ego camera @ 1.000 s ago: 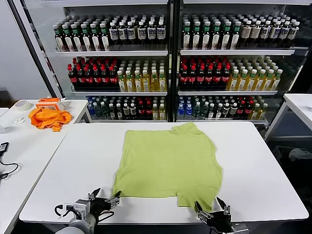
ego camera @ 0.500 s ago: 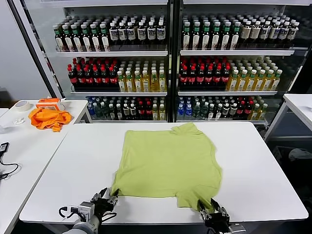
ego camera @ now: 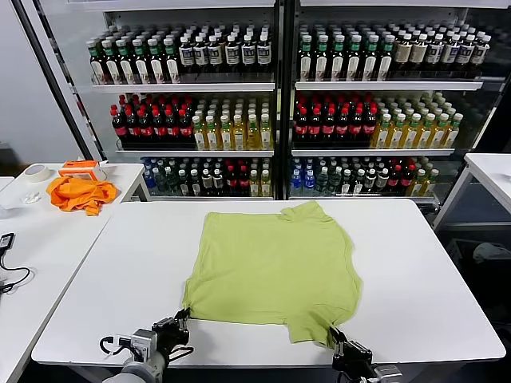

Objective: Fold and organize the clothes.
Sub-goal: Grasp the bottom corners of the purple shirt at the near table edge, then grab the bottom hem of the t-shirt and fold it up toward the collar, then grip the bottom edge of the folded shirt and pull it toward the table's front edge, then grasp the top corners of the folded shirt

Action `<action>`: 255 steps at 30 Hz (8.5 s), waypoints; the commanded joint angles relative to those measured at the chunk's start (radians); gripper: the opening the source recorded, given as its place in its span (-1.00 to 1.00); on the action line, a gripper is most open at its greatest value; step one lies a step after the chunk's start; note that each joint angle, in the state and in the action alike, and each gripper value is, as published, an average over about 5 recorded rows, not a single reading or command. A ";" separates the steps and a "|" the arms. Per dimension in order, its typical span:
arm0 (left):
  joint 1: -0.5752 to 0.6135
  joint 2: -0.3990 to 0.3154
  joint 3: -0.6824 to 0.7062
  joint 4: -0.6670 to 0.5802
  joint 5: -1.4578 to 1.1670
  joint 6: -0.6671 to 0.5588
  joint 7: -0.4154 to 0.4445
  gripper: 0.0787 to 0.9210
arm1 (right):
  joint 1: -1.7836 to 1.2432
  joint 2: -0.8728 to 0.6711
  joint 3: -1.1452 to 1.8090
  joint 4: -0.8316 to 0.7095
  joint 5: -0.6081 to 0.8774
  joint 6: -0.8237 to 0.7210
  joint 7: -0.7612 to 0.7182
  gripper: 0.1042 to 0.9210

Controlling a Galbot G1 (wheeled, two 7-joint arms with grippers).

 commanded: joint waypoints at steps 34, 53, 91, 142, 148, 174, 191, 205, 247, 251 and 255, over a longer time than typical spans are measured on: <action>-0.012 0.094 -0.146 -0.055 -0.187 -0.126 0.096 -0.99 | 0.101 -0.058 0.099 0.106 0.094 -0.105 0.010 -1.00; -0.350 0.014 0.031 0.290 -0.208 -0.162 0.175 -0.99 | 0.372 -0.008 0.025 -0.151 0.163 -0.148 0.010 -1.00; -0.442 -0.002 0.050 0.427 -0.169 -0.182 0.243 -0.50 | 0.412 0.014 0.063 -0.248 0.130 -0.155 0.001 -0.22; -0.178 0.072 0.035 0.107 -0.051 -0.004 0.028 -0.84 | 0.183 0.016 0.098 -0.116 0.042 -0.118 -0.025 -0.95; 0.087 0.135 -0.053 -0.105 -0.004 -0.003 -0.002 -0.99 | 0.065 0.004 0.117 -0.013 0.023 -0.118 -0.035 -0.95; 0.164 0.155 -0.169 -0.149 0.018 -0.014 0.056 -0.78 | -0.097 -0.022 0.193 0.155 -0.016 -0.080 -0.030 -0.49; -0.346 0.155 -0.010 0.196 -0.148 -0.105 0.192 0.41 | 0.624 -0.039 -0.102 -0.166 0.158 -0.193 0.117 0.66; -0.625 0.100 0.152 0.517 -0.113 -0.123 0.309 0.77 | 1.012 0.127 -0.303 -0.655 0.145 -0.212 0.079 0.76; -0.640 0.042 0.161 0.657 -0.118 -0.142 0.390 0.07 | 1.100 0.269 -0.338 -0.947 0.131 -0.164 0.070 -0.10; -0.635 0.044 0.162 0.658 -0.119 -0.150 0.395 -0.22 | 1.101 0.266 -0.337 -0.947 0.131 -0.160 0.060 -0.37; -0.630 0.043 0.160 0.655 -0.121 -0.161 0.396 -0.49 | 1.098 0.262 -0.335 -0.945 0.139 -0.126 0.035 -0.67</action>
